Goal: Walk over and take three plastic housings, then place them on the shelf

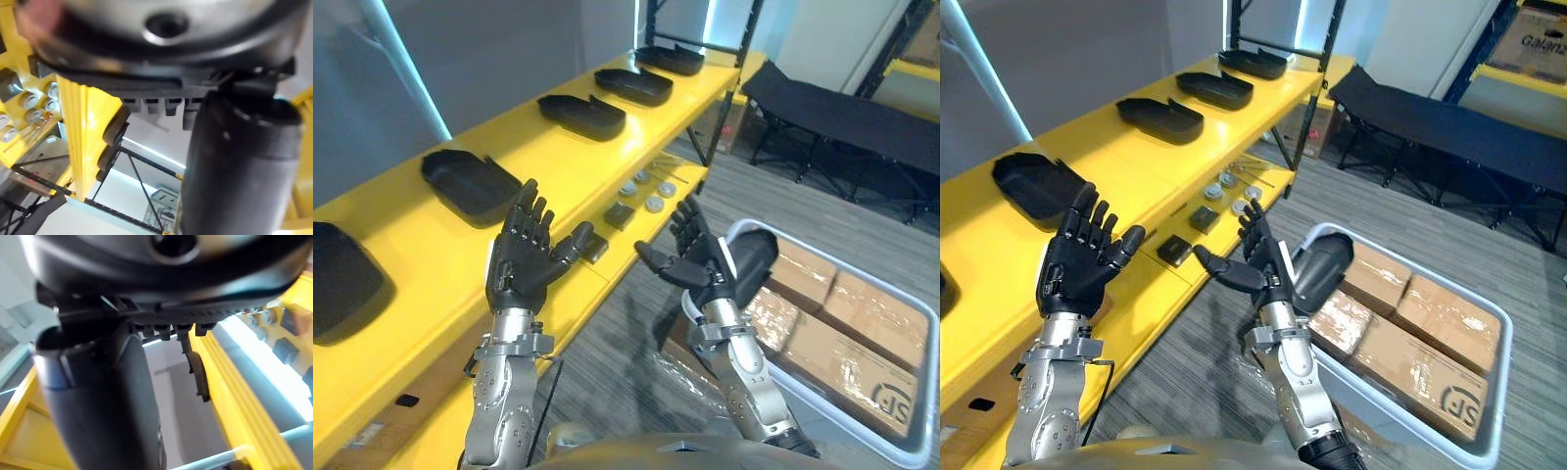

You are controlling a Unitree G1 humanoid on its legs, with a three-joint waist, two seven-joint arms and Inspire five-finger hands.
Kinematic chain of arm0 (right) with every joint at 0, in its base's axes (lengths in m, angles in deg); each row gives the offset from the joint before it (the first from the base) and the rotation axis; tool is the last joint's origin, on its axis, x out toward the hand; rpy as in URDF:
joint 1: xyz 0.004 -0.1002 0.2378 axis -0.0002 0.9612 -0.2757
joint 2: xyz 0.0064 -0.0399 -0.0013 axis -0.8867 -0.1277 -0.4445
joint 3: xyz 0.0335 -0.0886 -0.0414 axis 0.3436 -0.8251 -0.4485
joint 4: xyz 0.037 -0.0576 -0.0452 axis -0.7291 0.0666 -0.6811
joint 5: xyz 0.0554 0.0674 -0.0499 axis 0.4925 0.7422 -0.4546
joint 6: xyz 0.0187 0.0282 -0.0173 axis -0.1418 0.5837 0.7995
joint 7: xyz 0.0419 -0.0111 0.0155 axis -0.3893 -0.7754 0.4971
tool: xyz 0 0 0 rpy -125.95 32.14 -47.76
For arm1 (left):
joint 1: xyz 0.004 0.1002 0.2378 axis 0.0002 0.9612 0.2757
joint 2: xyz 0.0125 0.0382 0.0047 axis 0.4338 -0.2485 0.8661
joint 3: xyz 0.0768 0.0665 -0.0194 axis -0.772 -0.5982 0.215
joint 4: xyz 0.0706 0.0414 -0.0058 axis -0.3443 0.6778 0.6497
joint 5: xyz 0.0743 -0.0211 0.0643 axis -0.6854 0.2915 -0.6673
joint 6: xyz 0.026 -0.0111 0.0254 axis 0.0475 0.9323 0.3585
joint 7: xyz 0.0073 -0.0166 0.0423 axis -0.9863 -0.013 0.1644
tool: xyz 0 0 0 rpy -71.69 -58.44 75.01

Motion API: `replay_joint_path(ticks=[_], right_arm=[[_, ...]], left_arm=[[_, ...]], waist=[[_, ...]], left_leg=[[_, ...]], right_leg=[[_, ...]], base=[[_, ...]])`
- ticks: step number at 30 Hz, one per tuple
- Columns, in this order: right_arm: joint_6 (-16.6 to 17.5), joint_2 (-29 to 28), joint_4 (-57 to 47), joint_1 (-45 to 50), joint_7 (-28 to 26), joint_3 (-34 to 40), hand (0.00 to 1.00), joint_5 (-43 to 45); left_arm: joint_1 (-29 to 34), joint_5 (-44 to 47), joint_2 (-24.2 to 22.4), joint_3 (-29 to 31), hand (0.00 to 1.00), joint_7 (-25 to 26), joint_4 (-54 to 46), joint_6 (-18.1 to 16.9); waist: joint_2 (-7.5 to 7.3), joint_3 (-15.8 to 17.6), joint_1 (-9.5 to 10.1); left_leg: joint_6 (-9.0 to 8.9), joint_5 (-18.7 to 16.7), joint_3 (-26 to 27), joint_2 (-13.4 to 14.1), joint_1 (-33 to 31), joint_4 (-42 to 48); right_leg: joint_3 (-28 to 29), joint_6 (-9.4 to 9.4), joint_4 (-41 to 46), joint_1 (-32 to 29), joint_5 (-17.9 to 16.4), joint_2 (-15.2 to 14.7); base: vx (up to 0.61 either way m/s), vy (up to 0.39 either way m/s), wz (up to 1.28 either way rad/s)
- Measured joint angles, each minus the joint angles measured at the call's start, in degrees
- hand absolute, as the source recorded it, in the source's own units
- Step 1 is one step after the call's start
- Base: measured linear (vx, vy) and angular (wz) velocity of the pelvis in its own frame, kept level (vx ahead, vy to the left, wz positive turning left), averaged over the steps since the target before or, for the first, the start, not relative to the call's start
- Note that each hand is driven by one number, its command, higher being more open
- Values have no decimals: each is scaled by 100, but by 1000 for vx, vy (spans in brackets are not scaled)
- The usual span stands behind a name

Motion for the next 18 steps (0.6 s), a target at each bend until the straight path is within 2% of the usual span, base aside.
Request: replay_joint_path(ticks=[1,2,3,4,5,6,7,8,9,11,12,13,15,16,17,18], right_arm=[[-127,36,3,8,-43,-35,100,7],[-244,134,1,0,-96,-22,100,12],[-286,221,-1,2,-133,-5,100,27],[-507,515,-3,47,-197,63,100,35],[-607,615,-3,114,-207,132,100,36],[-715,742,-5,404,-251,335,100,41],[-729,760,-8,521,-265,412,100,42],[-728,760,-88,797,-273,613,100,45],[-726,757,-125,918,-273,728,100,49],[-725,764,-129,1065,-207,1014,100,50],[-726,758,-128,1065,-121,1020,100,47],[-724,747,-128,1059,-66,1000,100,34],[-712,752,-112,873,234,956,100,-231],[-704,744,-101,794,371,960,100,-308],[-703,702,-23,580,596,994,100,-472],[-700,624,99,387,857,1003,100,-614]], left_arm=[[91,-49,25,78,100,76,28,15],[271,-72,-47,88,100,136,50,58],[359,-48,-108,106,100,146,57,97],[481,23,-342,119,100,170,214,209],[510,15,-415,124,100,197,292,265],[574,12,-446,132,100,212,485,273],[618,12,-443,144,100,210,526,273],[652,1,-439,119,100,189,577,273],[654,-12,-433,81,100,152,582,270],[651,-207,-412,-117,100,-65,575,245],[658,-235,-398,-213,100,-149,569,237],[655,-235,-387,-274,100,-192,570,237],[627,-237,-386,-537,100,-251,581,235],[586,-237,-379,-597,100,-257,607,235],[462,-238,-343,-680,100,-267,673,237],[318,-242,-266,-745,100,-277,751,250]], waist=[[41,-29,27],[152,-27,77],[196,-23,65],[370,16,-17],[394,44,-100],[283,132,-201],[241,157,-239],[143,220,-274],[158,223,-268],[273,252,-276],[332,221,-271],[348,202,-271],[438,138,-259],[466,117,-261],[467,128,-266],[365,196,-267]], left_leg=[[-130,108,-54,250,-155,34],[-116,329,-53,520,-159,-115],[-115,440,-49,627,-160,-165],[-3,764,-59,907,-172,-154],[90,978,-79,973,-181,-121],[511,1615,-186,998,-238,101],[694,1898,-214,1027,-337,277],[736,2018,-228,1075,-612,697],[601,1830,-191,1015,-708,847],[608,1311,-54,391,-785,625],[649,1106,-19,171,-761,374],[644,1039,-25,83,-693,172],[538,963,-135,-180,-369,-871],[484,938,-121,-231,-357,-1064],[325,964,-75,-340,-364,-1260],[286,983,-43,-481,-356,-1314]], right_leg=[[-139,754,-658,236,-282,300],[-439,1170,-1187,391,-586,582],[-559,1189,-1401,431,-712,706],[-607,1121,-1644,492,-825,1039],[-609,1058,-1690,560,-827,1131],[-637,901,-1809,778,-848,1207],[-651,836,-1905,880,-828,1238],[-700,695,-2171,1034,-752,1245],[-719,642,-2277,1053,-716,1261],[-553,580,-2601,1032,-524,1325],[-471,583,-2760,990,-421,1382],[-431,591,-2842,957,-362,1399],[-243,707,-3161,760,-24,1447],[-207,751,-3224,666,65,1456],[-178,829,-3318,548,213,1376],[-186,916,-3374,536,315,1235]], base=[[-43,-600,-78],[-41,-513,-86],[-28,-597,-94],[-22,-395,-49],[-25,-535,-31],[-14,-331,-2],[-33,-474,-3],[-51,-273,-8],[-80,-235,-19],[-55,-77,-41],[-13,-9,-42],[0,7,-43],[43,47,-47],[34,87,-40],[-12,118,-23],[-19,154,-14]])
